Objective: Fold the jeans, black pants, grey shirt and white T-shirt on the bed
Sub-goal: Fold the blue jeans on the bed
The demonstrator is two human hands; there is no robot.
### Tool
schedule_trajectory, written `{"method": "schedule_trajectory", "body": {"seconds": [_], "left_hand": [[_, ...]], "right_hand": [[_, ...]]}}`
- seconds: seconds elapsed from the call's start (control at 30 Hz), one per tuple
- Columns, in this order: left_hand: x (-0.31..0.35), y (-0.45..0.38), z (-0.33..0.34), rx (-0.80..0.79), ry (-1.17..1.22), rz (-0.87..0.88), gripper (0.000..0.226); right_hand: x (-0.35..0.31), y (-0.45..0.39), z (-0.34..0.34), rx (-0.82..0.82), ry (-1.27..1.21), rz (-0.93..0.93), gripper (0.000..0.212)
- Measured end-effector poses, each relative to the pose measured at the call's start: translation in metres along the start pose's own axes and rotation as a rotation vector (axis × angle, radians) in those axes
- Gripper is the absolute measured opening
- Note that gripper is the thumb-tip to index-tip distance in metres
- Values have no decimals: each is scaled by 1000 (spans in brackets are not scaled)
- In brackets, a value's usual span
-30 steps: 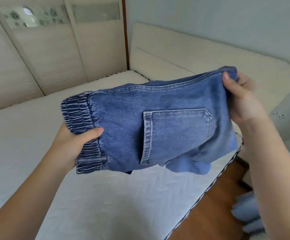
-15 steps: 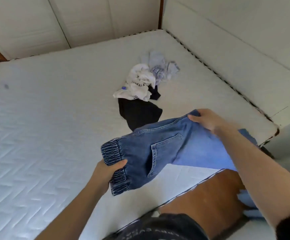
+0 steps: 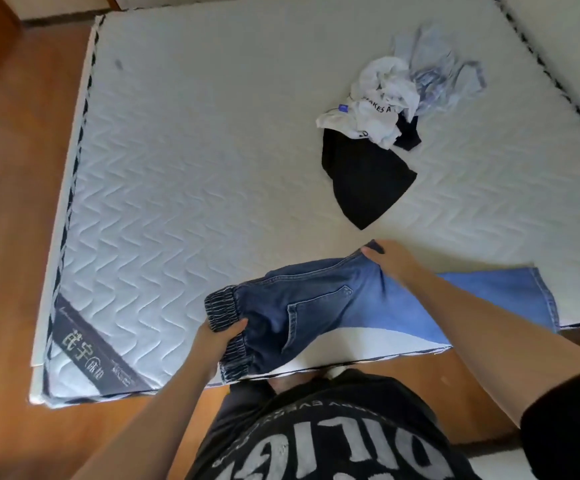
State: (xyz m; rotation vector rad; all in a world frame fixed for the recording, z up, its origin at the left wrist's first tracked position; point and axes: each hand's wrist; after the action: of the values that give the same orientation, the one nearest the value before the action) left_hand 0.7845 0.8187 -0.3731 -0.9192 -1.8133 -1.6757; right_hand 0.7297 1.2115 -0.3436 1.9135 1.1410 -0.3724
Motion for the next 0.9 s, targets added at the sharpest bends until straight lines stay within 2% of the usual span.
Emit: {"method": "schedule_trajectory", "body": {"seconds": [0.17, 0.37, 0.53, 0.6, 0.8, 0.9], "left_hand": [[-16, -5, -64, 6, 3, -16, 49], [-30, -24, -159, 65, -49, -48, 27], [-30, -49, -248, 71, -116, -97, 32], [-27, -62, -281, 79, -136, -131, 28], [-20, -100, -352, 147, -162, -145, 26], [-24, -115, -367, 189, -242, -125, 37]], "right_hand": [[-46, -10, 63, -34, 29, -9, 23], [-119, -31, 155, -53, 59, 66, 36], [-183, -53, 225, -48, -10, 85, 25], [-204, -60, 252, -82, 1, 78, 20], [-241, -75, 300, -135, -102, 199, 35], [-251, -76, 314, -182, -192, 229, 36]]}}
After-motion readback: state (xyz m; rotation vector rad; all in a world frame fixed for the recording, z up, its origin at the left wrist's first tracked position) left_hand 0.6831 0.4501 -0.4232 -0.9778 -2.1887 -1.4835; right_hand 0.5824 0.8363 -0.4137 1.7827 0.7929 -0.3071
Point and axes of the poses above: each hand's wrist, its own y-axis away from the middle knuckle, its own z-axis out of the palm, x = y × z, and after that the axes turned 4 degrees about z, right-handed
